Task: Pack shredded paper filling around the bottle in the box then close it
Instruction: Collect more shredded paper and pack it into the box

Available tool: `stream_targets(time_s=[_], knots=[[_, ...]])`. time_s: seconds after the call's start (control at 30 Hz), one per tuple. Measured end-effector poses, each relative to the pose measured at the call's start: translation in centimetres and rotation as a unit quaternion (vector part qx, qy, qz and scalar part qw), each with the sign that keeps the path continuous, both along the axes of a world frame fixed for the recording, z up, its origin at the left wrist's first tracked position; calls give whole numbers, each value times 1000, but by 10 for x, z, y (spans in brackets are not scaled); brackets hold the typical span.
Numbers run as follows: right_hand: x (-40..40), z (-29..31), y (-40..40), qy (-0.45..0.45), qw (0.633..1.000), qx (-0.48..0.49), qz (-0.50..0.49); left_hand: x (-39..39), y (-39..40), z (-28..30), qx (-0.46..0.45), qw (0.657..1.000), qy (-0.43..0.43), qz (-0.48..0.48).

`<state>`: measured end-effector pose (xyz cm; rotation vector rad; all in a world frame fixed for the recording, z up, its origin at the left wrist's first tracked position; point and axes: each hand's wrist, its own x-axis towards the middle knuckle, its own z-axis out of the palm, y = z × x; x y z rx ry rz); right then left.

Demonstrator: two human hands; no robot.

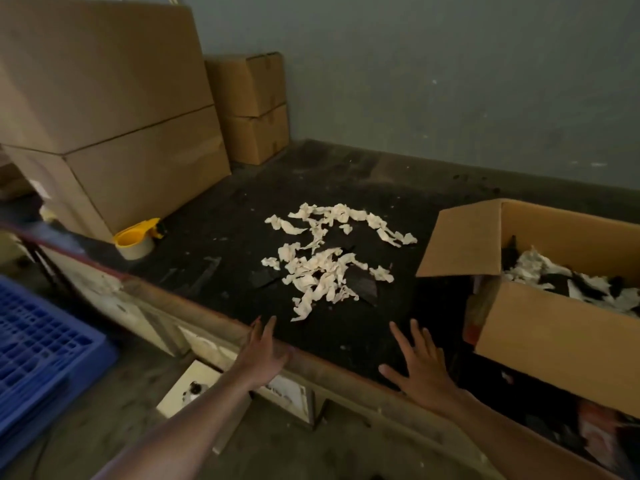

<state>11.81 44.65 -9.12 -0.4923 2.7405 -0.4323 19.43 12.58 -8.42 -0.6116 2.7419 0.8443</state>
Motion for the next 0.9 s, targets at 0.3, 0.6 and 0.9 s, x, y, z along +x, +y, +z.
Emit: stream_targets(time_s=[0.3,0.6,0.9], knots=[[-54,-24,-28,-5,997,40,-69,-34,-40,-33,-135,991,16,-12],[-162,-20,-135,9,998,55,-29,-131,-77,-42,-159,984,-48,-60],[-214,0,-214,69,983,-135,107,-199,-129,-13,-105,977,150,-106]])
